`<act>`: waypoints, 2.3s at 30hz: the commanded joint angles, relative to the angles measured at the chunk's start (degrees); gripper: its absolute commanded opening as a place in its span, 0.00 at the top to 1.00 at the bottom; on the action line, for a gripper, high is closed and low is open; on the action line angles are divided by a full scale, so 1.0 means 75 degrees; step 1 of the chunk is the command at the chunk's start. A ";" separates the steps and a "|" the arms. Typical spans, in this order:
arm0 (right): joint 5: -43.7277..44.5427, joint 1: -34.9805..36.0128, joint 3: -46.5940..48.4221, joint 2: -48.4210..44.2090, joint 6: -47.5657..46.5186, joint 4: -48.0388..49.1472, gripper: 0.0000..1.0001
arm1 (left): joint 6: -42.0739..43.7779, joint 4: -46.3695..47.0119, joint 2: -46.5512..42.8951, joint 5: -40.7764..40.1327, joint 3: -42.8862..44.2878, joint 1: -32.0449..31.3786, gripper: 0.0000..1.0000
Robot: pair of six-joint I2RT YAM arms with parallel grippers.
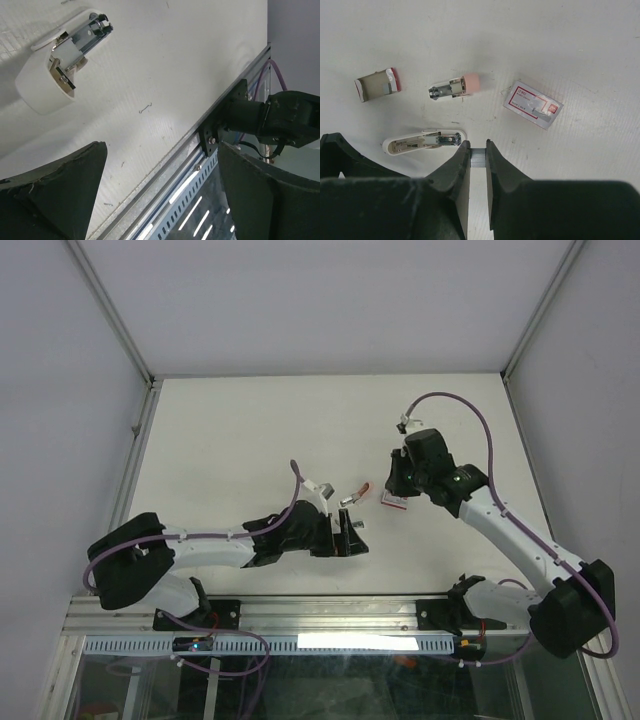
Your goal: Load the staples into the stapler
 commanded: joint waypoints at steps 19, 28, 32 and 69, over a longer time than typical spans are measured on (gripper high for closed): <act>-0.0291 -0.0152 -0.0132 -0.0289 0.0035 0.0426 0.83 | 0.1229 -0.0333 0.1469 -0.1158 0.1523 0.0220 0.01; -0.0782 -0.0145 -0.0470 -0.0324 0.0035 0.0588 0.83 | 0.1558 -0.0034 0.1809 -0.1265 0.1743 0.0362 0.01; -0.1107 -0.0148 -0.0571 -0.0337 0.0049 0.0611 0.83 | 0.1781 0.0009 0.1935 -0.1352 0.1883 0.0394 0.01; 0.1632 0.3046 -0.0441 0.1837 0.1626 0.1766 0.83 | 0.5261 -0.4956 -0.2341 0.0842 0.3251 0.6033 0.01</act>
